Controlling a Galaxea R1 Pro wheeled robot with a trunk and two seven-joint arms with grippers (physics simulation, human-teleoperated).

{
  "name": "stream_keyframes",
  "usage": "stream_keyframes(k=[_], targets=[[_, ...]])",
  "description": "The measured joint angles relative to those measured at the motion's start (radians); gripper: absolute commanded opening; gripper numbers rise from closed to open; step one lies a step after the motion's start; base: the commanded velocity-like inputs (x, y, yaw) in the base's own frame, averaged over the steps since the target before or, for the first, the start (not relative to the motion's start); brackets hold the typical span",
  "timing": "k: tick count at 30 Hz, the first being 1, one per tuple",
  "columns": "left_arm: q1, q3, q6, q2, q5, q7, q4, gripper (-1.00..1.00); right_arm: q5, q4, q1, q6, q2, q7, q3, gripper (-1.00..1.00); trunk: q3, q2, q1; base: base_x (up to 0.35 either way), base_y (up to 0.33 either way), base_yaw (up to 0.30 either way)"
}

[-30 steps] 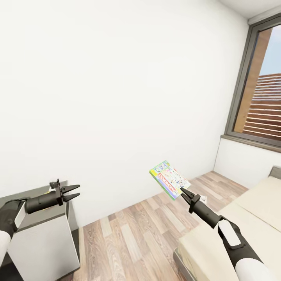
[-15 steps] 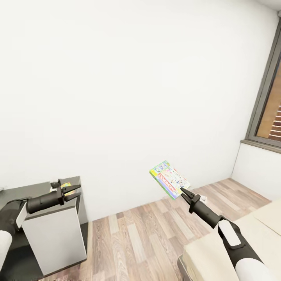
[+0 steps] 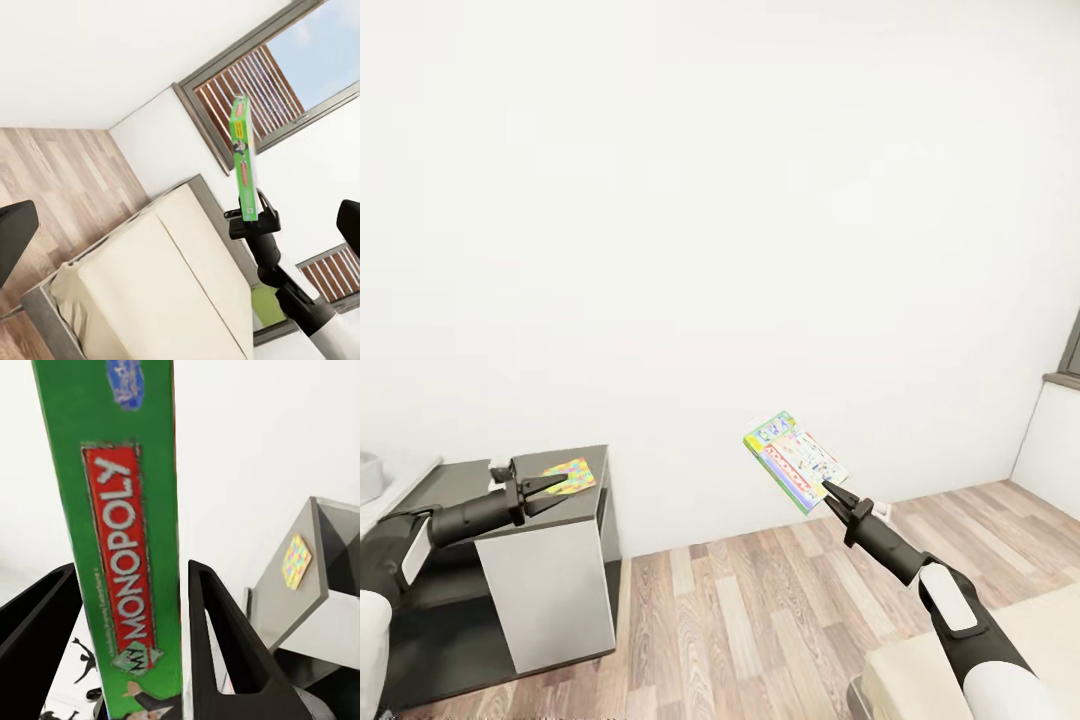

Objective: Put all the toys in the child's room - the three board games (two on the bed and one on the table), the two jigsaw puzzles on the table, and the tennis ball on the table - inside the toy box on the table in the child's room.

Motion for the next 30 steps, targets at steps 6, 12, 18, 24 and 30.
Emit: stream_keyframes(k=[6, 12, 18, 24, 30], targets=[[0.001, 0.0, 0.0, -0.001, 0.0, 0.0, 0.0, 1.0, -0.002, 0.0, 0.0, 0.001, 0.001, 0.001, 0.0, -1.0, 0.021, 0.042, -0.023, 0.0, 0.0, 0.141], [0.0, 0.0, 0.0, -0.002, 0.0, 0.0, -0.001, 1.0, -0.002, -0.001, 0.0, 0.001, 0.001, 0.001, 0.0, -1.0, 0.039, 0.083, -0.046, 0.0, 0.0, 0.015], [0.0, 0.0, 0.0, -0.002, 0.0, 0.0, 0.0, 1.0, -0.003, 0.0, -0.001, 0.001, 0.0, 0.001, 0.0, -1.0, 0.057, 0.125, -0.069, 0.0, 0.0, 0.107], [0.0, 0.0, 0.0, -0.003, -0.001, 0.0, -0.001, 1.0, -0.002, 0.0, -0.001, 0.001, 0.0, 0.001, 0.0, -1.0, 0.076, 0.167, -0.092, 0.0, 0.0, 0.26], [0.0, 0.0, 0.0, -0.004, -0.001, 0.0, 0.0, 1.0, 0.0, 0.0, -0.001, 0.0, 0.001, 0.0, 0.0, -1.0, 0.089, 0.195, -0.107, 0.0, 0.0, 0.288]])
